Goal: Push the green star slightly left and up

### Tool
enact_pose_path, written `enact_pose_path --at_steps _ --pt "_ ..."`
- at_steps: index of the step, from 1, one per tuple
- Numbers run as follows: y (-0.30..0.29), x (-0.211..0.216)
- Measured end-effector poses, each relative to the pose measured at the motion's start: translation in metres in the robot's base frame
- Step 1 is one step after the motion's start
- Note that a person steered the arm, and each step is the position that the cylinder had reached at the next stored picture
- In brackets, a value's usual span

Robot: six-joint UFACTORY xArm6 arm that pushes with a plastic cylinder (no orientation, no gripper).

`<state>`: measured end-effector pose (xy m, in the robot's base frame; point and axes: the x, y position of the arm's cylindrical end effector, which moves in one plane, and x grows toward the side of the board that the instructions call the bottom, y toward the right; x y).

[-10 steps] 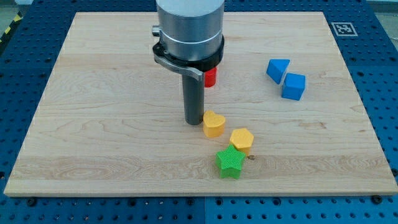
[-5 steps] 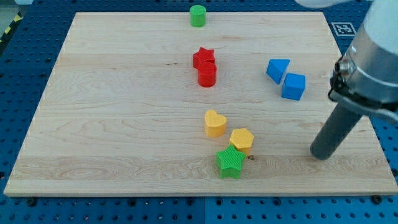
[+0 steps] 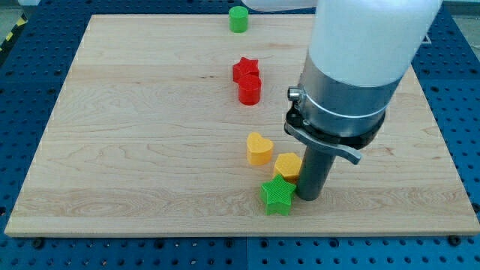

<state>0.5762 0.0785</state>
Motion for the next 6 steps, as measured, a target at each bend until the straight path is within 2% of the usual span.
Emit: enact_pose_path --at_steps 2,4,5,6 --pt "-0.037 -0.001" --pt "-0.023 0.043" --pt "-0.029 0.042" --pt "-0.072 0.042"
